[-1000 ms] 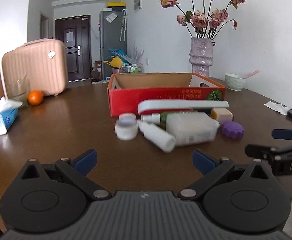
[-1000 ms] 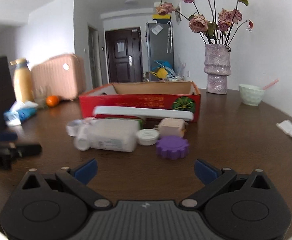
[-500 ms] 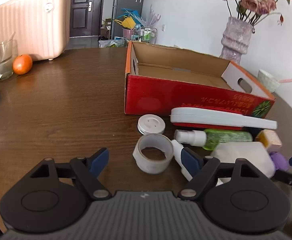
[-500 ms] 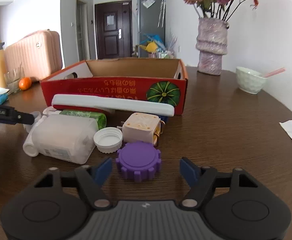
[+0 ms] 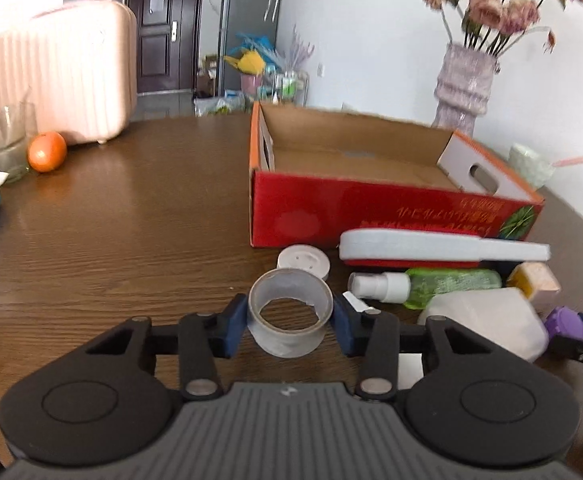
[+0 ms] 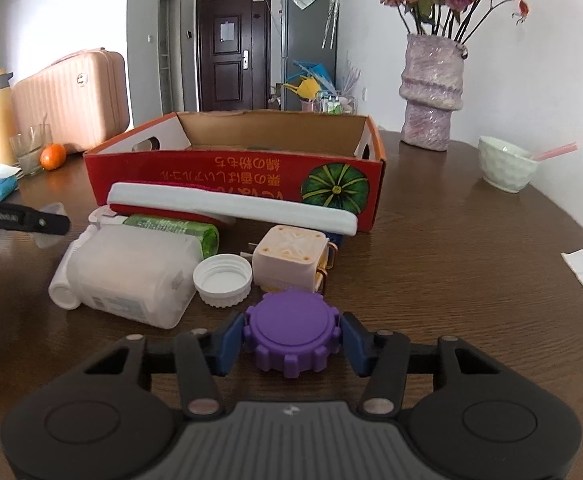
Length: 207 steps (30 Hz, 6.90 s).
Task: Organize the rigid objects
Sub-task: 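Grasp the clear tape roll with the left tool while the right tool grasps the purple lid, then carry tape roll and purple lid into the red box and open both tools, then withdraw both tools from the box back toward the table items, then grasp the white spray bottle with the left tool while the right tool grasps the beige cube, then lower spray bottle and beige cube into the red box and open both tools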
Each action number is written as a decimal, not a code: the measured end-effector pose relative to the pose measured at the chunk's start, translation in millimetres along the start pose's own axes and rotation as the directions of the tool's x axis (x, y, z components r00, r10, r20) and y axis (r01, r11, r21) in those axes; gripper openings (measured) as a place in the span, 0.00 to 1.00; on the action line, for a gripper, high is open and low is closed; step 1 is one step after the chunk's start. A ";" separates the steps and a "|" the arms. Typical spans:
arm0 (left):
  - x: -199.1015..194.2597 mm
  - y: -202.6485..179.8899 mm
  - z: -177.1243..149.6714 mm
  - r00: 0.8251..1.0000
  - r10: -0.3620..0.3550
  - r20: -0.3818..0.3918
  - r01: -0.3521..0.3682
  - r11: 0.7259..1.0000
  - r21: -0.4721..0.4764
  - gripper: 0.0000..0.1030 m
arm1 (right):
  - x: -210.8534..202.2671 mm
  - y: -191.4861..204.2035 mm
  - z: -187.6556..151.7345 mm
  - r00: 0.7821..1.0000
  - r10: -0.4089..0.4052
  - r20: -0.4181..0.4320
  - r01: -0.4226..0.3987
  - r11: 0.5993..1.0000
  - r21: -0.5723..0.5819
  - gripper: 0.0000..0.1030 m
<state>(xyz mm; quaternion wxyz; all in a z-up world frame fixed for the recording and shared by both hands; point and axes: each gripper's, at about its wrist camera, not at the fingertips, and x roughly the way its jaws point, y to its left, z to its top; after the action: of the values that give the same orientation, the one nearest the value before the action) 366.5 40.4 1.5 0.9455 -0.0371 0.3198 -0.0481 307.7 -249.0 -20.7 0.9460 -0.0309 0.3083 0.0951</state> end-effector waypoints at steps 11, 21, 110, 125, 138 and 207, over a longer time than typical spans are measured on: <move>-95.4 -18.9 -40.3 0.984 0.055 0.170 -0.064 0.997 0.051 0.43 | -85.7 10.2 -37.3 0.992 -0.039 0.122 0.041 0.999 -0.018 0.50; -161.6 -36.7 -82.7 0.962 0.021 0.273 -0.045 0.996 0.081 0.43 | -139.1 28.3 -68.7 0.976 -0.029 0.214 0.039 0.998 -0.040 0.50; -42.2 -44.9 112.8 0.958 -0.037 0.286 0.001 0.992 0.125 1.00 | 8.0 -30.1 153.0 0.983 0.057 0.176 -0.069 0.996 0.059 0.84; -173.0 -28.5 -47.6 0.920 0.035 0.390 -0.059 0.997 0.051 1.00 | -122.5 9.2 -5.0 0.913 -0.007 0.408 -0.017 0.998 0.057 0.98; -173.2 -46.3 -84.1 0.932 0.009 0.361 -0.049 0.994 0.101 1.00 | -122.5 20.8 -47.3 0.960 0.083 0.268 -0.106 0.992 0.073 0.96; -107.6 -41.8 -29.1 0.974 -0.029 0.226 0.033 0.999 -0.013 0.27 | -58.2 9.2 -3.0 0.986 -0.028 0.163 0.032 0.999 -0.023 0.57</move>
<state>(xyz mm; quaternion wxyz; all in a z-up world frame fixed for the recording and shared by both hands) 260.9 10.1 47.4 0.9745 -0.0549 0.2102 -0.0556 258.0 -249.6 11.1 0.9689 -0.0396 0.2282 0.0870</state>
